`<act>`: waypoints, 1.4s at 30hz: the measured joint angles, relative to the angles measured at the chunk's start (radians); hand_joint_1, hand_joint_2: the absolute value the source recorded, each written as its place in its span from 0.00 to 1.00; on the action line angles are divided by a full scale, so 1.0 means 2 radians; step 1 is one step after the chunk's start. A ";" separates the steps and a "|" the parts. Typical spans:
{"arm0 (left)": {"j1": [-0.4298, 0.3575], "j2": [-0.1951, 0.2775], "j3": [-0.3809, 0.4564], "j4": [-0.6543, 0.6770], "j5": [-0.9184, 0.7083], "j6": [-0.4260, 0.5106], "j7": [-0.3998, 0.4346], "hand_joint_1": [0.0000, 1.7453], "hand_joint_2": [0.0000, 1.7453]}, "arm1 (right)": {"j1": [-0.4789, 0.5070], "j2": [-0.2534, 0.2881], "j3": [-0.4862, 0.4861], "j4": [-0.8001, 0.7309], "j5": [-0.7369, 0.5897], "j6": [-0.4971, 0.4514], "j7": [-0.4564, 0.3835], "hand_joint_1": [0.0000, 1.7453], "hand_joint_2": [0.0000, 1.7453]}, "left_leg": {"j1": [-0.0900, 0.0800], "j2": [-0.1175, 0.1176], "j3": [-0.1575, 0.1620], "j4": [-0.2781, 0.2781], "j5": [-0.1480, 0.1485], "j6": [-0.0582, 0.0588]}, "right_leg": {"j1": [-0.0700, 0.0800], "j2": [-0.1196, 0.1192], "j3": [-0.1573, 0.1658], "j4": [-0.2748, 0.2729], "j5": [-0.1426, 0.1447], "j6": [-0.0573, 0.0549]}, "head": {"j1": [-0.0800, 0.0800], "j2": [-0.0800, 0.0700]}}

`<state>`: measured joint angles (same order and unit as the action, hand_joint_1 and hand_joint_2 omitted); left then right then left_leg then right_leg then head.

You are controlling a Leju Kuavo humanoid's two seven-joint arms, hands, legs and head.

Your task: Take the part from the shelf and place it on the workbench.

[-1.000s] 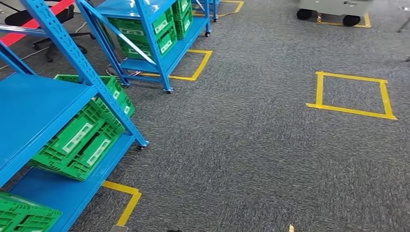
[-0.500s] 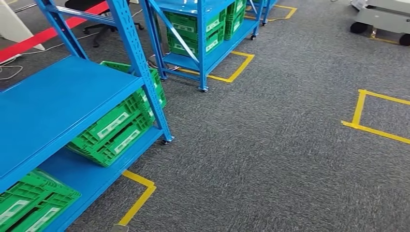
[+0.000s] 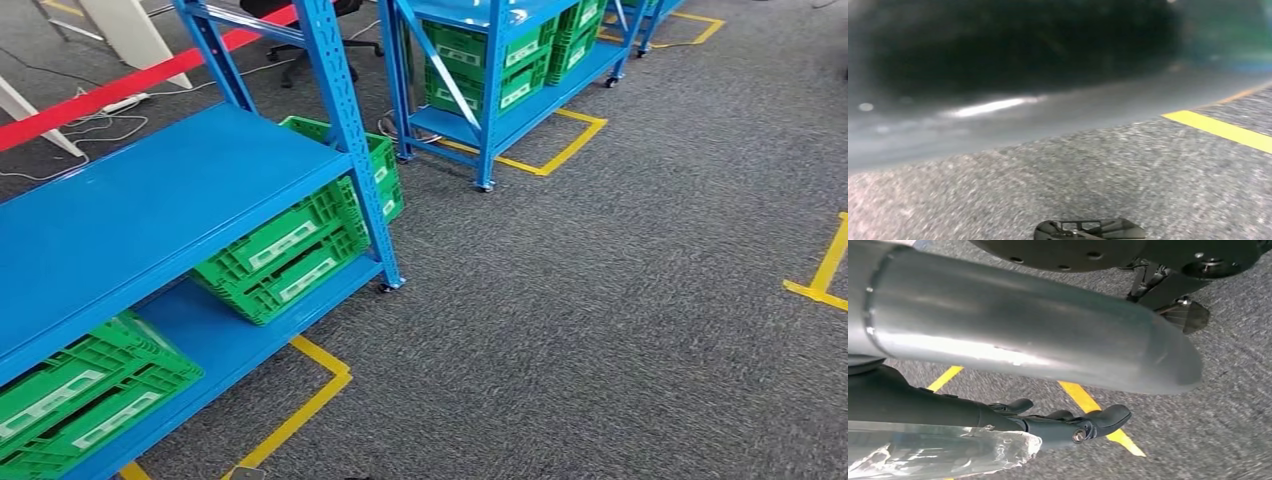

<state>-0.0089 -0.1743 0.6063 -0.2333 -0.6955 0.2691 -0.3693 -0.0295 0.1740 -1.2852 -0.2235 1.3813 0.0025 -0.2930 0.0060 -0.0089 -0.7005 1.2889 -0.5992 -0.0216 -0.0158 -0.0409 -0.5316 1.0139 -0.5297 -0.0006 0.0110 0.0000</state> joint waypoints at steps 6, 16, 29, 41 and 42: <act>-0.002 0.001 0.003 0.000 -0.004 0.002 -0.004 0.00 0.00 | -0.002 0.001 0.000 0.000 0.001 0.000 -0.001 0.00 0.00 | -0.014 0.041 0.066 -0.131 0.057 0.022 | 0.008 -0.035 0.009 0.000 -0.010 0.007 | 0.000 0.000; -0.001 -0.002 0.009 0.000 -0.012 0.000 -0.004 0.00 0.00 | -0.001 0.000 0.000 0.000 0.004 0.000 -0.002 0.00 0.00 | -0.004 -0.019 0.075 -0.146 0.060 0.027 | 0.001 0.019 -0.056 0.123 -0.052 0.027 | 0.004 0.000; -0.002 -0.001 0.011 0.000 -0.014 0.000 -0.004 0.00 0.00 | 0.001 0.000 0.000 0.000 0.006 -0.001 -0.003 0.00 0.00 | -0.002 -0.002 0.003 -0.011 0.002 0.000 | -0.002 0.011 0.013 0.002 -0.011 0.002 | -0.004 0.000; 0.000 -0.002 0.013 0.000 -0.023 0.000 -0.003 0.00 0.00 | -0.007 0.002 0.000 0.000 0.006 0.000 -0.003 0.00 0.00 | -0.010 0.016 0.055 -0.136 0.070 0.029 | 0.008 -0.015 0.039 0.015 -0.053 0.016 | -0.002 0.000; -0.001 -0.002 0.013 0.000 -0.023 0.000 -0.003 0.00 0.00 | -0.007 0.002 0.000 0.000 0.006 0.000 -0.003 0.00 0.00 | -0.009 0.010 0.058 -0.138 0.070 0.030 | 0.006 0.002 0.024 0.042 -0.065 0.018 | -0.001 0.000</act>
<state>-0.0103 -0.1787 0.6321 -0.2331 -0.7415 0.2687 -0.3749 -0.0430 0.1774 -1.2860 -0.2235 1.3943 0.0027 -0.2996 -0.0117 0.0108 -0.5852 1.0119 -0.4587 0.0383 -0.0029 -0.0376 -0.4838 1.0982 -0.6603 0.0356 0.0081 -0.0001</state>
